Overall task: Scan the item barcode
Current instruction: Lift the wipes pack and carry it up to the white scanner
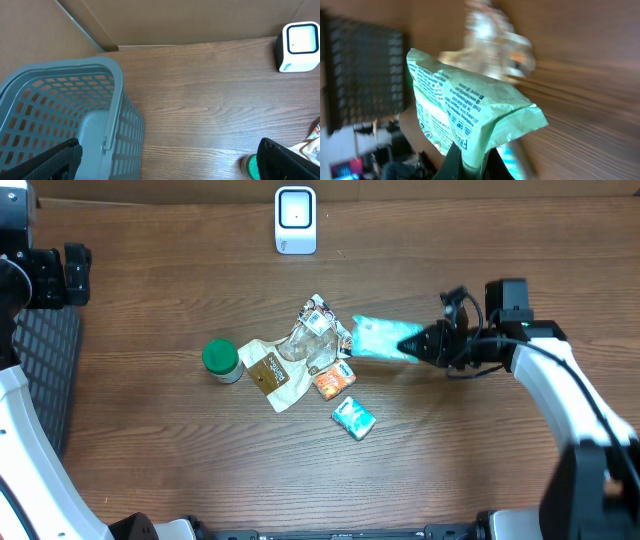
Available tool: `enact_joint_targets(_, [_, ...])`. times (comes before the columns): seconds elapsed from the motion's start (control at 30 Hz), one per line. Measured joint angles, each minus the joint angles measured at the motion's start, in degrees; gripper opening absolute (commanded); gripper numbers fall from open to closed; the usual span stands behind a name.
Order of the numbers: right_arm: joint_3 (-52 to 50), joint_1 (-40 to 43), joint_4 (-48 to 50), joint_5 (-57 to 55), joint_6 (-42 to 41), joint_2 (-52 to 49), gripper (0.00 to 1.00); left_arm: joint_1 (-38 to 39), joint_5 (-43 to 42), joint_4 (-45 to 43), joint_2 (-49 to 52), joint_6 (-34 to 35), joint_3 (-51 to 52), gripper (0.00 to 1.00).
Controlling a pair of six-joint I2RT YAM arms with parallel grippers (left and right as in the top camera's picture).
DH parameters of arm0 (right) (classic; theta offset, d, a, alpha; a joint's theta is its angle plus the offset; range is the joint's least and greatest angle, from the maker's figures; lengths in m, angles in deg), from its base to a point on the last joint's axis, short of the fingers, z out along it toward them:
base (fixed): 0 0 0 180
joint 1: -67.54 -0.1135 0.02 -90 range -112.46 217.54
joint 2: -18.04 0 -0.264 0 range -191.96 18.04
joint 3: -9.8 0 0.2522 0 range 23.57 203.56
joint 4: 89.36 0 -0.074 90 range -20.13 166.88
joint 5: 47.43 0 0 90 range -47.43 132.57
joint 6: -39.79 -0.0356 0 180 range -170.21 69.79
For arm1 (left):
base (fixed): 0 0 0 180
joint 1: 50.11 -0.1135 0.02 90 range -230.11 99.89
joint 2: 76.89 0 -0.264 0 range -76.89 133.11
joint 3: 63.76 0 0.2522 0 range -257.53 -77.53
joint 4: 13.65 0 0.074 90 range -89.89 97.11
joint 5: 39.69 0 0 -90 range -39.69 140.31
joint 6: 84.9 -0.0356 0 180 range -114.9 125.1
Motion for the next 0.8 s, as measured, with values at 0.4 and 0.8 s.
enact_joint_targets(0.4, [9.31,-7.19,-3.34,3.61,-2.10,16.13,0.04,0.00,0.00,0.00,0.00,0.00,0.00,0.99])
enact_joint_targets(0.8, [10.23,-7.19,-5.84,1.90,-3.45,19.37,0.04,0.00,0.00,0.00,0.00,0.00,0.00,1.00])
